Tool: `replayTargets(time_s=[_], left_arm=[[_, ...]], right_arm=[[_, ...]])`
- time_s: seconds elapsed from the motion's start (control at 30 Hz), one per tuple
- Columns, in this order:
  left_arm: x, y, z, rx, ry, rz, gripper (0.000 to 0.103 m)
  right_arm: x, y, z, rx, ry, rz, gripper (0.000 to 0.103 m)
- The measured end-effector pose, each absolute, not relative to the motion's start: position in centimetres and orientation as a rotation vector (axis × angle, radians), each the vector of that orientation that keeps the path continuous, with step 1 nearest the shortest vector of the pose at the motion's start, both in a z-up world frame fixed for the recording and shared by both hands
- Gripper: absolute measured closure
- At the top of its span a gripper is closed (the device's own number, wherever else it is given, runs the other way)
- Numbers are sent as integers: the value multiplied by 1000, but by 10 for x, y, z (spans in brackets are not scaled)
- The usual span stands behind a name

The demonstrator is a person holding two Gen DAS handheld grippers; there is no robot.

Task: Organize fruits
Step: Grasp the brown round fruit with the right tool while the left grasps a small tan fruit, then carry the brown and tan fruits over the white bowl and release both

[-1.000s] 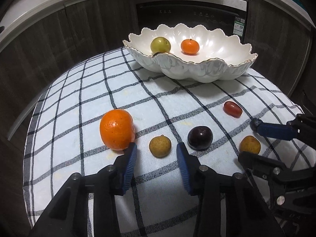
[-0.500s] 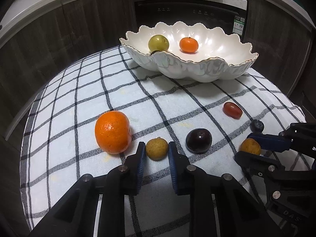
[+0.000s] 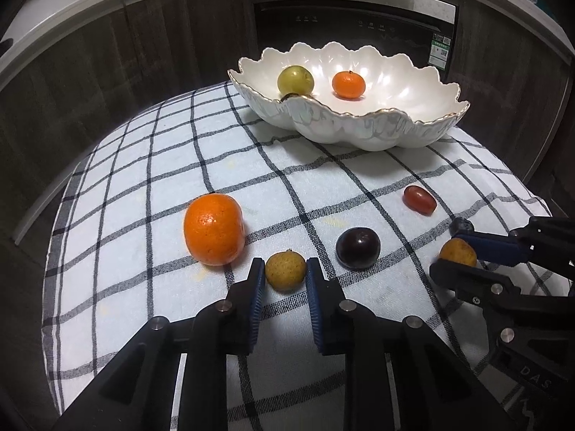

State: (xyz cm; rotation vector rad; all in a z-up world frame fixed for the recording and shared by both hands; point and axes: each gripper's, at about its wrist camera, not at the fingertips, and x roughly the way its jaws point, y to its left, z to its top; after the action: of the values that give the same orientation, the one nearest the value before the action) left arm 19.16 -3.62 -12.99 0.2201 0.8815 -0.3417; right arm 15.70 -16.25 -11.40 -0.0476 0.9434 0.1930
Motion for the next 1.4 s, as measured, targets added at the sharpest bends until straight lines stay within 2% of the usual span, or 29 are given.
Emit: replayTargets(time_s=[1.4], left_arm=[[182,-49,-62,186,798,-278,79]], right_arm=[[157,-191,-46,-36,786,123,76]])
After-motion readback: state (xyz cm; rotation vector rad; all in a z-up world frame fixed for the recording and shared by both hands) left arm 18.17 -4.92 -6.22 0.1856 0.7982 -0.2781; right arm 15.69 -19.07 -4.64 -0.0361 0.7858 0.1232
